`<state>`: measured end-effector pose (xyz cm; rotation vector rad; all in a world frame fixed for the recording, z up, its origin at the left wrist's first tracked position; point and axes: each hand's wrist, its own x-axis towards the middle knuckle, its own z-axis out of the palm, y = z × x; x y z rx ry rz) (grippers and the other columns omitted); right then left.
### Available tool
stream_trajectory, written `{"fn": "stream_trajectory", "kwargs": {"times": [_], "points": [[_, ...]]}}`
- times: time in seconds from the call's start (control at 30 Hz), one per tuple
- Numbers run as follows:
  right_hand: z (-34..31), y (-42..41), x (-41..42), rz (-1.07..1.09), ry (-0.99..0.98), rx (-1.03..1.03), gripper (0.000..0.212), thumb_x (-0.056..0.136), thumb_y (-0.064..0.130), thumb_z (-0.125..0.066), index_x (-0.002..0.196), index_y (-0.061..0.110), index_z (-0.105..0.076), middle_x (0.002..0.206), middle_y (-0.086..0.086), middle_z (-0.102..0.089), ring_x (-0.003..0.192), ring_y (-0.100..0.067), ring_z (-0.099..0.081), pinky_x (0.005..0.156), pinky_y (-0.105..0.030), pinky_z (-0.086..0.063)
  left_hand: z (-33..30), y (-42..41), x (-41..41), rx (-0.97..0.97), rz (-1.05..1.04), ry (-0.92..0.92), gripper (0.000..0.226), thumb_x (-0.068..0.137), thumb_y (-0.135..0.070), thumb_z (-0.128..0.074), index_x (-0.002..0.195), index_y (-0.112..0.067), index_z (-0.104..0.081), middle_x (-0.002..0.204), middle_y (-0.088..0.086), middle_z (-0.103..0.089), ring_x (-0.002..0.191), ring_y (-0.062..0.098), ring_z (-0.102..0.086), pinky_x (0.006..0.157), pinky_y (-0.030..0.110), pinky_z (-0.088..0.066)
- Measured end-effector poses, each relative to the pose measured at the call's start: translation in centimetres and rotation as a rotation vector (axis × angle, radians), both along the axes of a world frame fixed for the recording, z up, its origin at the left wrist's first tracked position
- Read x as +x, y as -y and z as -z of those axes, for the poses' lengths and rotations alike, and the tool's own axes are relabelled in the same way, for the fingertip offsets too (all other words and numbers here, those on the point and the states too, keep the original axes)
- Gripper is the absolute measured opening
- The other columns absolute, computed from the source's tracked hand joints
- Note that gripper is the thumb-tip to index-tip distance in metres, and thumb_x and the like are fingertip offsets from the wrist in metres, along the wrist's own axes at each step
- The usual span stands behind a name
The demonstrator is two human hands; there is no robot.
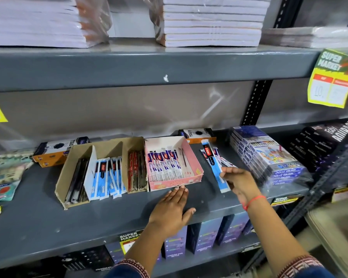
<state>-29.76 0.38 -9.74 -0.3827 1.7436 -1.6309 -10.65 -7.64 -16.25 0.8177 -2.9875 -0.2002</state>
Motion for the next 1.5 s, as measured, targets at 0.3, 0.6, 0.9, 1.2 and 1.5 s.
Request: {"fn": "stream_trajectory", "kwargs": {"times": [0.3,0.6,0.9,1.2,1.5], "points": [[-1.3,-1.7,5.0,-0.150,0.123,-0.223,0.024,0.084,-0.009,-0.055,0.074,0.011,-0.063,0.051,0.006,-0.071,0.051,-0.006,-0.064,0.047,-0.012,-0.052,0.0,1.3,4.8,-0.001,-0.064,-0.019,0.123,0.051,-0.073,0.039,0.147,-0.014,-0.009,0.156,0.003,-0.005,0.141,0.014,-0.003,0.105,0.021,0.009],[-2.6,-2.7,8.0,-0.215,0.067,-0.310,0.019,0.082,-0.006,-0.058,0.078,0.009,-0.067,0.057,0.005,-0.072,0.052,-0.004,-0.065,0.050,-0.013,-0.052,0.3,1.4,5.7,0.006,-0.160,-0.039,0.127,0.049,-0.074,0.040,0.146,-0.010,-0.012,0.155,0.005,-0.010,0.141,0.015,-0.006,0.106,0.022,0.008],[-2.9,-3.0,8.1,-0.199,0.067,-0.330,0.020,0.082,-0.007,-0.058,0.076,0.010,-0.067,0.056,0.005,-0.072,0.051,-0.004,-0.065,0.050,-0.013,-0.053,0.7,1.6,5.7,0.009,-0.166,-0.063,0.125,0.050,-0.075,0.038,0.146,-0.012,-0.011,0.156,0.004,-0.009,0.141,0.015,-0.005,0.106,0.022,0.008],[-2.9,-3.0,7.8,-0.206,0.079,-0.320,0.020,0.082,-0.007,-0.059,0.076,0.010,-0.067,0.056,0.003,-0.073,0.050,-0.003,-0.065,0.050,-0.013,-0.054,0.8,1.6,5.7,-0.013,-0.169,-0.069,0.126,0.051,-0.073,0.039,0.146,-0.011,-0.014,0.155,0.004,-0.012,0.141,0.015,-0.007,0.106,0.021,0.008],[-2.5,-1.9,8.0,-0.253,0.132,-0.272,0.020,0.081,-0.006,-0.060,0.076,0.011,-0.067,0.053,0.006,-0.072,0.048,-0.003,-0.064,0.048,-0.013,-0.053,1.0,1.2,6.7,-0.032,-0.258,-0.107,0.127,0.050,-0.073,0.039,0.145,-0.013,-0.019,0.154,0.003,-0.017,0.140,0.015,-0.011,0.106,0.021,0.006]]}}
